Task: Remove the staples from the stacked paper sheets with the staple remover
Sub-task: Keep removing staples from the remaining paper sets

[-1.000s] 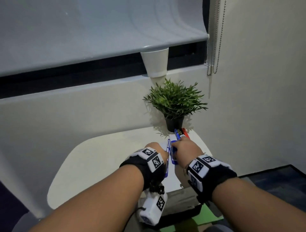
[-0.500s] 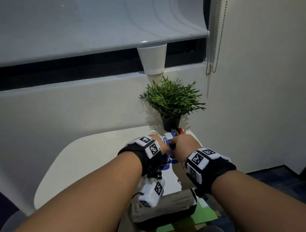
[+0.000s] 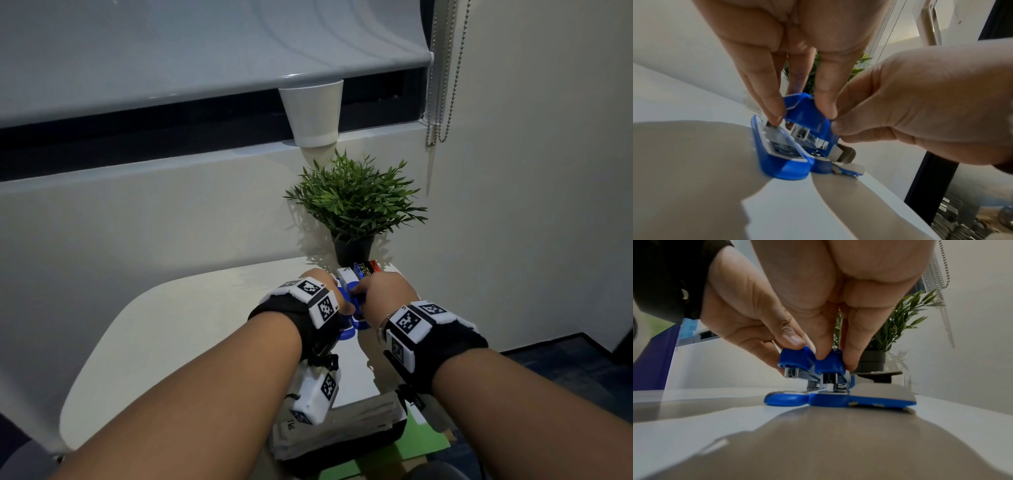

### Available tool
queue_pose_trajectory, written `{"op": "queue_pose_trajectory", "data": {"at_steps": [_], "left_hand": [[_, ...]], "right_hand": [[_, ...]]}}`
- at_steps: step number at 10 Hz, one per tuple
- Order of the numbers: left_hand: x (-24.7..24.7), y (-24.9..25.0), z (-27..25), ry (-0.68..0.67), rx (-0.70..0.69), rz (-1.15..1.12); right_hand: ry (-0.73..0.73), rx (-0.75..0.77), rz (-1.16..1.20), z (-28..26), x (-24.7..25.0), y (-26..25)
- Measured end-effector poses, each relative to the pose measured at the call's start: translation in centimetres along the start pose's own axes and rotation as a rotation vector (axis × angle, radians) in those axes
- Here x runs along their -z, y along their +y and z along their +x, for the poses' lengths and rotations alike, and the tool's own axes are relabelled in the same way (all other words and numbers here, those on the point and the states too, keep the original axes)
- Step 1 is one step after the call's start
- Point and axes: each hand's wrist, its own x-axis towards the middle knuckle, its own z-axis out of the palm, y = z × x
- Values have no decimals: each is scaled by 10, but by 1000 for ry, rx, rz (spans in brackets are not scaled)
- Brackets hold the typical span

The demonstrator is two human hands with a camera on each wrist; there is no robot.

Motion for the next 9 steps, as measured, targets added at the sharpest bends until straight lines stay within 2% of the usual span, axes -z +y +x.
{"op": "queue_pose_trajectory", "data": {"at_steps": [3, 4, 5, 7, 9], "left_hand": [[-6, 2, 12, 8, 41, 35], [-4, 0, 12, 13, 55, -4], [-4, -12, 17, -38, 51, -60], [-9, -14, 19, -63, 55, -223], [-5, -9, 19, -67, 21, -162]], "right_hand": [[51, -22, 26, 2, -2, 0], [149, -134, 144, 3, 8, 12], [211, -223, 200, 6, 14, 36], [20, -175, 35, 16, 2, 48], [23, -174, -8, 23, -1, 48]]}}
